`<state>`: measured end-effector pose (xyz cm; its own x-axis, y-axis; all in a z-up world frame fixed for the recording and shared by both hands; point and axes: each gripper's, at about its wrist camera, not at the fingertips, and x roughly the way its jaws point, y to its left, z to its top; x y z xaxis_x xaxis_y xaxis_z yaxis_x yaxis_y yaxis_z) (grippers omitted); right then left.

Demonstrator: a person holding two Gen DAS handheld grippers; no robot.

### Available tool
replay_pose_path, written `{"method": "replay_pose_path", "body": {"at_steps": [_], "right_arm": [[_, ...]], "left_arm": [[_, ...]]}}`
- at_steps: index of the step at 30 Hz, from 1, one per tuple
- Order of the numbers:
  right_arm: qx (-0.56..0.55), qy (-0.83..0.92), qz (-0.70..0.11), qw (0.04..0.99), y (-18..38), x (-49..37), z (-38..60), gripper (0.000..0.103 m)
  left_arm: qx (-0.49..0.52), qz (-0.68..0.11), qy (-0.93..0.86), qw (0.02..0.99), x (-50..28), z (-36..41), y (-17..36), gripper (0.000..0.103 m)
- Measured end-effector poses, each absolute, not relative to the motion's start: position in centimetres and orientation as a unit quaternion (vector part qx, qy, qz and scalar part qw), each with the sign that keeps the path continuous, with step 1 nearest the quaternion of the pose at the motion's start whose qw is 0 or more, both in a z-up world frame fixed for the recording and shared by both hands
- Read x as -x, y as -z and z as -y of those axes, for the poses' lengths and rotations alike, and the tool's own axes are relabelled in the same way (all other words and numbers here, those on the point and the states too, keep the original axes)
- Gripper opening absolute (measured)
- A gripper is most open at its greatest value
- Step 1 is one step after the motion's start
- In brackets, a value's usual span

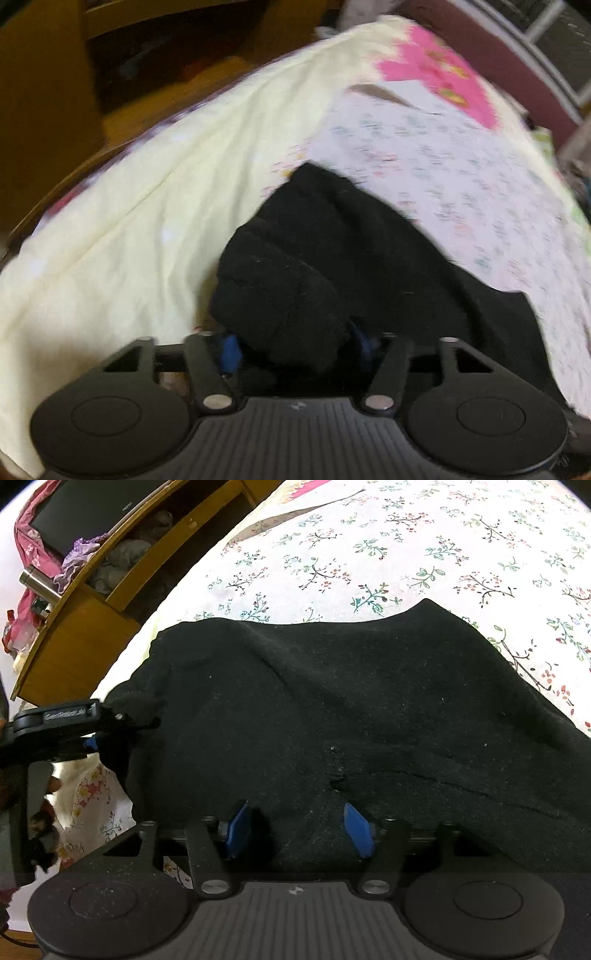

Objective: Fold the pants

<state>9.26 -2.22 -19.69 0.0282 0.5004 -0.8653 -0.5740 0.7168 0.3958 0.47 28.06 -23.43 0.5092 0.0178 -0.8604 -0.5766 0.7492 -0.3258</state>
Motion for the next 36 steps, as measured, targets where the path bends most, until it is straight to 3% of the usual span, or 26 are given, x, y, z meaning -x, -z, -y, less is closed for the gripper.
{"method": "replay_pose_path", "body": {"at_steps": [7,15,22,29,32,36], "right_arm": [[0.03,-0.371,-0.59,0.716,19.7,-9.3,2.3,0.046],[0.042,-0.37,-0.595,0.713,19.6,-9.3,1.7,0.047],[0.039,-0.371,-0.597,0.71,19.9,-9.3,1.4,0.052],[0.026,-0.368,-0.601,0.709,20.1,-9.5,1.7,0.052],[0.016,-0.367,-0.602,0.709,19.7,-9.5,2.0,0.051],[0.001,-0.364,-0.601,0.711,19.3,-9.4,2.6,0.048]], "left_arm": [[0.292,-0.447,-0.181,0.826,-0.1,-27.5,22.7,0.047],[0.146,-0.468,-0.174,0.854,-1.9,-23.6,22.3,0.048],[0.307,-0.468,-0.182,0.808,-1.7,-29.3,23.8,0.047],[0.264,-0.503,-0.163,0.807,-4.5,-27.9,24.9,0.046],[0.273,-0.483,-0.148,0.818,-3.8,-27.8,23.7,0.036],[0.326,-0.453,-0.133,0.819,-2.6,-28.6,22.3,0.032]]}}
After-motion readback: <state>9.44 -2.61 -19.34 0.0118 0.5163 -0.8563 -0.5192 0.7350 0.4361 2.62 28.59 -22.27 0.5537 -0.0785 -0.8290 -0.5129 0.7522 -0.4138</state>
